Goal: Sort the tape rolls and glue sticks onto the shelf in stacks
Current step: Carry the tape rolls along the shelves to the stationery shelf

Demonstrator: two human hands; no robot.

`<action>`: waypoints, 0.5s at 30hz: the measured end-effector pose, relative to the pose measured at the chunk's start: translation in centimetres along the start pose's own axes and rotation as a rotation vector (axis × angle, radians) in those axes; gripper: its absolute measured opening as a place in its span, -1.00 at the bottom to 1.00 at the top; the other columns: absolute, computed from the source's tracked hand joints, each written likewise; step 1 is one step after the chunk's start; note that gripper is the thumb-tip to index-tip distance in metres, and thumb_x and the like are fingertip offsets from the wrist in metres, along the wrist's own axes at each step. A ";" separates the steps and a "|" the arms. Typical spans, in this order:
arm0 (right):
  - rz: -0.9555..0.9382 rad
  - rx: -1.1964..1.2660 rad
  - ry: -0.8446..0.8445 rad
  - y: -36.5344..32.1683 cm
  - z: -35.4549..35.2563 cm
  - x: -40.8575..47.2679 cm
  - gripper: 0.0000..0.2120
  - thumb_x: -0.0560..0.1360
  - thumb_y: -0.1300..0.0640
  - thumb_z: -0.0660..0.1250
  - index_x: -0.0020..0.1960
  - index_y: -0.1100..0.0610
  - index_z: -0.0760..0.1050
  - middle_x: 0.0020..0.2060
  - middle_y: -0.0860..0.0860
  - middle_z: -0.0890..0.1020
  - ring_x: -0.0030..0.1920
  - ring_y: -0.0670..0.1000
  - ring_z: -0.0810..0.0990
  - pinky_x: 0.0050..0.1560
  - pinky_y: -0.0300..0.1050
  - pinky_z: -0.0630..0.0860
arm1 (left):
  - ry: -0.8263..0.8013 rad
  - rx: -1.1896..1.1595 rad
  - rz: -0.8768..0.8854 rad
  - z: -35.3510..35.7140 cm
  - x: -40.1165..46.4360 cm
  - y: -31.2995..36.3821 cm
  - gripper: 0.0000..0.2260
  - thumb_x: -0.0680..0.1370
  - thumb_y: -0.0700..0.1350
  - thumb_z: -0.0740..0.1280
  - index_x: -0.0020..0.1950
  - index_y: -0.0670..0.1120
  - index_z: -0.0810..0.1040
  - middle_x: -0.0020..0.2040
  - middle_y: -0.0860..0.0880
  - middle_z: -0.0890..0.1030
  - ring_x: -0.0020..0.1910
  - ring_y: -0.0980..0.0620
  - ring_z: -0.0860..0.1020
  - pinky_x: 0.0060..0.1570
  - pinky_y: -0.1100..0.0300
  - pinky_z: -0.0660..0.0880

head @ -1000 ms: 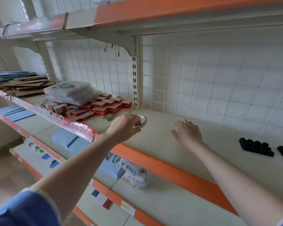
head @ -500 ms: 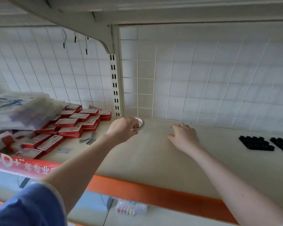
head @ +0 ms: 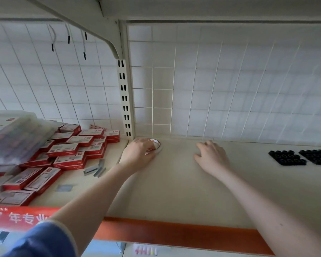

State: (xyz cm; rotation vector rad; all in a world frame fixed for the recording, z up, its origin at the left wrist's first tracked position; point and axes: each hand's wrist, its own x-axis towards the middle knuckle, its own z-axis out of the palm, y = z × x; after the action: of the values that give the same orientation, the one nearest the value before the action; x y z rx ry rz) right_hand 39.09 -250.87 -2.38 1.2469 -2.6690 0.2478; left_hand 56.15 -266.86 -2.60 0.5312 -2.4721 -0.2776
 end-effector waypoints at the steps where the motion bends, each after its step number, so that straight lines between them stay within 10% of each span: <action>1: 0.003 0.000 -0.002 0.0 0.0 0.0 -0.69 0.53 0.03 0.18 0.22 0.12 0.44 0.15 0.13 0.48 0.19 0.15 0.45 0.12 -0.06 0.36 | -0.023 0.000 -0.002 0.2 0.0 -0.3 -0.78 0.52 0.00 0.32 -0.16 -0.14 0.60 -0.11 -0.06 0.59 -0.07 0.00 0.48 -0.18 0.28 0.23; 15: 0.019 0.012 -0.015 0.8 0.3 0.3 -0.67 0.54 0.03 0.15 0.24 0.12 0.43 0.15 0.12 0.47 0.19 0.14 0.43 0.13 -0.06 0.33 | -0.104 0.024 -0.115 1.4 0.5 -1.5 -0.86 0.54 -0.06 0.29 0.02 -0.07 0.57 0.07 -0.04 0.54 0.14 -0.05 0.42 0.02 0.21 0.28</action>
State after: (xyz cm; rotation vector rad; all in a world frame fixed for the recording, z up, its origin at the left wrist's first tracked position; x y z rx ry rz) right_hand 38.26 -250.66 -2.61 1.2325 -2.6969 0.2590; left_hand 55.38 -268.29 -3.94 0.6863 -2.5516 -0.3294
